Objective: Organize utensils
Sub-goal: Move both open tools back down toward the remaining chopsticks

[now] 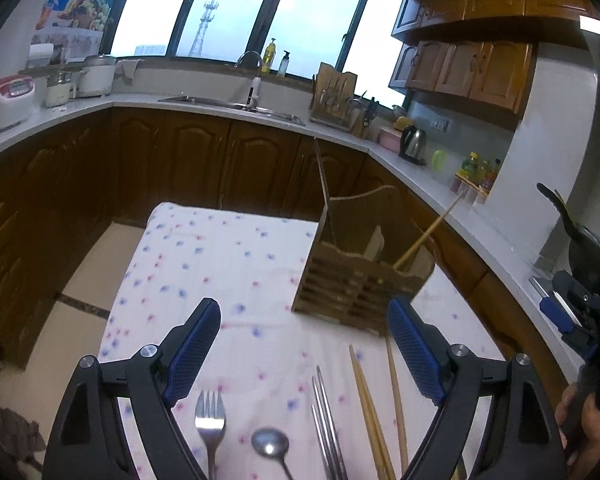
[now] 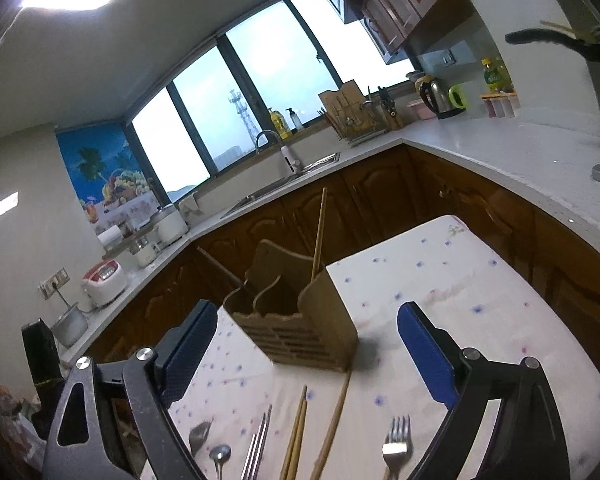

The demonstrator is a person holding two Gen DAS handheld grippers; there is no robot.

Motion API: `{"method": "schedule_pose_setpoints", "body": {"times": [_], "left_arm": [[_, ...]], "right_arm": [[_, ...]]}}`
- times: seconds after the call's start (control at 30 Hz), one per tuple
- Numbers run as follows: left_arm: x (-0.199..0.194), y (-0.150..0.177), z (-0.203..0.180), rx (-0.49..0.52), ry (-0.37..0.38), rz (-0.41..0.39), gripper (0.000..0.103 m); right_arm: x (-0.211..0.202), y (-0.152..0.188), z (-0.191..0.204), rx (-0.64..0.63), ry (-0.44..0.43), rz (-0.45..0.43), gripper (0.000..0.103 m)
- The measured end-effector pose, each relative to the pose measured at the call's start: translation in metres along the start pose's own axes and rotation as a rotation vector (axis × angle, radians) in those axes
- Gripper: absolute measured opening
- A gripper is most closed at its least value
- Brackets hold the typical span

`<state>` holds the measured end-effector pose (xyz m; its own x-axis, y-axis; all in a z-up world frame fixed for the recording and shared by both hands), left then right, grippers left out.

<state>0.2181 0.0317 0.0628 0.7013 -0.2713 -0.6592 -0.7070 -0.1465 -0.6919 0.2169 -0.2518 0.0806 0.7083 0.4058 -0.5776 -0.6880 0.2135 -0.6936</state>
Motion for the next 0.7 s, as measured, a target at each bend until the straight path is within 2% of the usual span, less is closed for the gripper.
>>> {"method": "schedule_pose_setpoints", "body": {"times": [0.23, 0.53, 0.7], "left_arm": [[-0.02, 0.021, 0.003, -0.006, -0.014, 0.053, 0.086], [-0.023, 0.04, 0.004, -0.002, -0.029, 0.117, 0.086], [-0.019, 0.046, -0.006, 0.039, -0.034, 0.154, 0.085]], "right_arm": [[-0.011, 0.025, 0.006, -0.018, 0.014, 0.028, 0.093], [-0.007, 0.052, 0.0, -0.005, 0.031, 0.079, 0.093], [0.0, 0.059, -0.002, -0.002, 0.054, 0.111, 0.092]]}}
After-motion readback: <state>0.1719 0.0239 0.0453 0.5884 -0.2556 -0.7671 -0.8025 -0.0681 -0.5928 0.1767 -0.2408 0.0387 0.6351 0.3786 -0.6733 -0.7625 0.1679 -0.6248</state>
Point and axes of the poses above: each gripper's, at about its wrist camera, not at the fingertips, and x roughly the way its jaws point, z to its left, y to its underside, the point moved 2 cm from there along x, roughly the way its jaws point, and after that the axes turned 13 degrees about z, right-handed, at the moved point
